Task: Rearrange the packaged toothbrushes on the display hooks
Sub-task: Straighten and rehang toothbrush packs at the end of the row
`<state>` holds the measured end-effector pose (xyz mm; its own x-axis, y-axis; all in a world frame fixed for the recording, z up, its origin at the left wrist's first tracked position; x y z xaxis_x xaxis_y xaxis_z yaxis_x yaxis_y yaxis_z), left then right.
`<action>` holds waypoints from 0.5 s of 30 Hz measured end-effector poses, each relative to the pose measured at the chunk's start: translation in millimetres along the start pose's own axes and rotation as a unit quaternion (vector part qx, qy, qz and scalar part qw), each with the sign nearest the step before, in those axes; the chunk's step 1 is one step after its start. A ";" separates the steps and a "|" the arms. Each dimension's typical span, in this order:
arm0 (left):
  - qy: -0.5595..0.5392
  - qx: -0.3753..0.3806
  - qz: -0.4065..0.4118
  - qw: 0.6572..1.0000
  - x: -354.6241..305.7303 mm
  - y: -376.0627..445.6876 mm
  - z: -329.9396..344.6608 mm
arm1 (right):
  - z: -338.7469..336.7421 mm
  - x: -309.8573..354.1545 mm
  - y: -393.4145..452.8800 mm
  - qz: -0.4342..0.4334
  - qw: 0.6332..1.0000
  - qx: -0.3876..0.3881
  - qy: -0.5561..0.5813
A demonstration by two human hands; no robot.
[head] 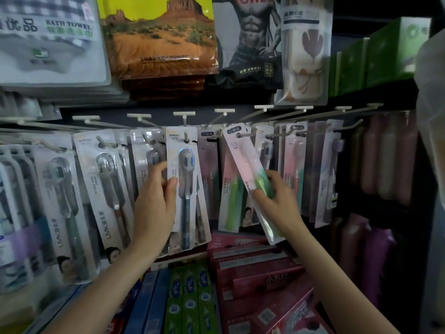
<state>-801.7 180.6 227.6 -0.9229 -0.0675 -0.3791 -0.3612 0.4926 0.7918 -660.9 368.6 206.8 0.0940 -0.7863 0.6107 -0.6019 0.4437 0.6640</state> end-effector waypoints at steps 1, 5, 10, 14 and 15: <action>-0.005 0.001 0.002 1.000 0.2 0.2 1.1 | 0.7 -1.6 -0.3 0.010 1.000 -0.011 0.017; -0.013 -0.003 0.009 1.000 0.0 -0.2 3.7 | 8.4 -15.8 -5.8 0.033 0.996 -0.025 0.077; -0.002 -0.008 0.007 1.000 2.3 0.2 2.0 | -3.6 -49.4 -22.3 0.050 0.991 -0.058 0.111; -0.009 -0.017 0.003 1.000 1.8 -0.3 4.8 | -13.6 -77.1 -31.9 0.113 0.983 -0.094 0.111; -0.012 -0.019 0.002 1.000 1.1 -0.5 5.8 | -9.0 -78.1 -32.7 0.125 0.983 -0.076 0.108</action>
<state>-801.8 185.4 224.1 -0.9210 -0.0436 -0.3872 -0.3626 0.4598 0.8106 -641.4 419.4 141.2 0.1341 -0.5432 0.8288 -0.5035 0.6830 0.5291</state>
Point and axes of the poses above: each hand's wrist, its own y-axis towards the middle knuckle, its own z-axis out of the palm, x = y × z, the point moved 6 cm from there along y, towards the middle knuckle, and after that the axes turned 15 degrees about x, right-handed, at the moved point
